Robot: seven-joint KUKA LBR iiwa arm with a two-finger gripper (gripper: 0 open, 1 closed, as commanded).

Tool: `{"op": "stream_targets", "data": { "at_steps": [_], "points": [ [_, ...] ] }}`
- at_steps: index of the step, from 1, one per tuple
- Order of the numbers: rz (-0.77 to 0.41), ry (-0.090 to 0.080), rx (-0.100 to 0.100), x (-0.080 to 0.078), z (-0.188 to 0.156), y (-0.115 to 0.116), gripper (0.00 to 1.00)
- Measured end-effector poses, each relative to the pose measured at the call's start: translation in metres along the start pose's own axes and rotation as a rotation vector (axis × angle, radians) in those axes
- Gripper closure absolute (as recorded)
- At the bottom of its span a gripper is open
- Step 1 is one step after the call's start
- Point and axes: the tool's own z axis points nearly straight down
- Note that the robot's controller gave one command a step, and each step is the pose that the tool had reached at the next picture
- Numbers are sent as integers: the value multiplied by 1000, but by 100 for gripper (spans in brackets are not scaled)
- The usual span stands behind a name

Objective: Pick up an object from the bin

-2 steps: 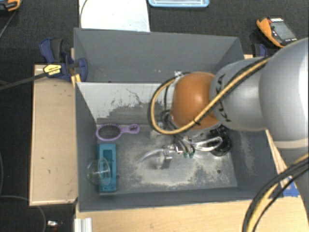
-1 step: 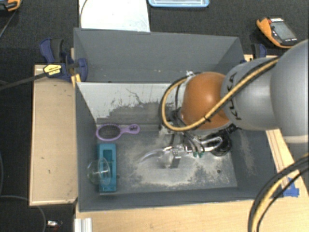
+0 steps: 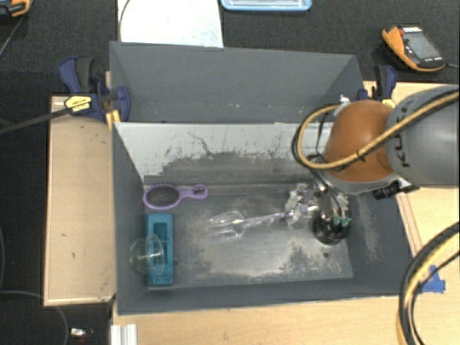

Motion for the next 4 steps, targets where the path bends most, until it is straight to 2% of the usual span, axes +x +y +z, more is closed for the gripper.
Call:
{"op": "stream_targets", "data": {
  "at_steps": [1, 2, 3, 4],
  "points": [
    [1, 0, 0, 0, 0, 0, 100],
    [2, 11, -1, 3, -37, 1, 100],
    [6, 9, -1, 1, -81, 1, 100],
    [8, 2, -1, -1, -100, 1, 100]
  ]
}}
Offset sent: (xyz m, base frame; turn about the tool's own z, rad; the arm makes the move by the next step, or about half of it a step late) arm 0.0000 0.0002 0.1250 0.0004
